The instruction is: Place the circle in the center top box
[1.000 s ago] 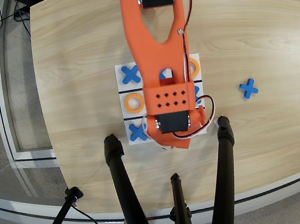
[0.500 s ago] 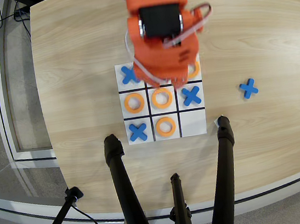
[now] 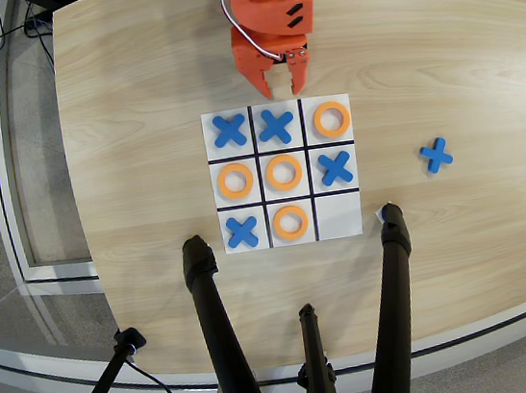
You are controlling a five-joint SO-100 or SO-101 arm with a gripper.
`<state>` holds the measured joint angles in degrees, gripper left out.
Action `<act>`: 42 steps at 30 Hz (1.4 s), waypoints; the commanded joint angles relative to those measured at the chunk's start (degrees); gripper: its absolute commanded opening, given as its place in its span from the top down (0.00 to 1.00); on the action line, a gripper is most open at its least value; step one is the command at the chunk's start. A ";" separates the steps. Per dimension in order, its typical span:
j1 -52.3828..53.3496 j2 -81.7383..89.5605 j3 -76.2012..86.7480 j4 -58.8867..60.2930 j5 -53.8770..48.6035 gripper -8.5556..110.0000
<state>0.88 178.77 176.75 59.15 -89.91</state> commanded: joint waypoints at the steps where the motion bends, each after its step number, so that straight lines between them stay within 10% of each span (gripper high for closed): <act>1: 0.70 6.15 6.24 -0.53 -1.23 0.82; 18: 15.03 13.54 6.77 15.12 -6.94 0.93; 42: 93.43 15.73 6.77 15.47 -6.33 0.93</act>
<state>91.58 193.45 180.35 74.53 -96.42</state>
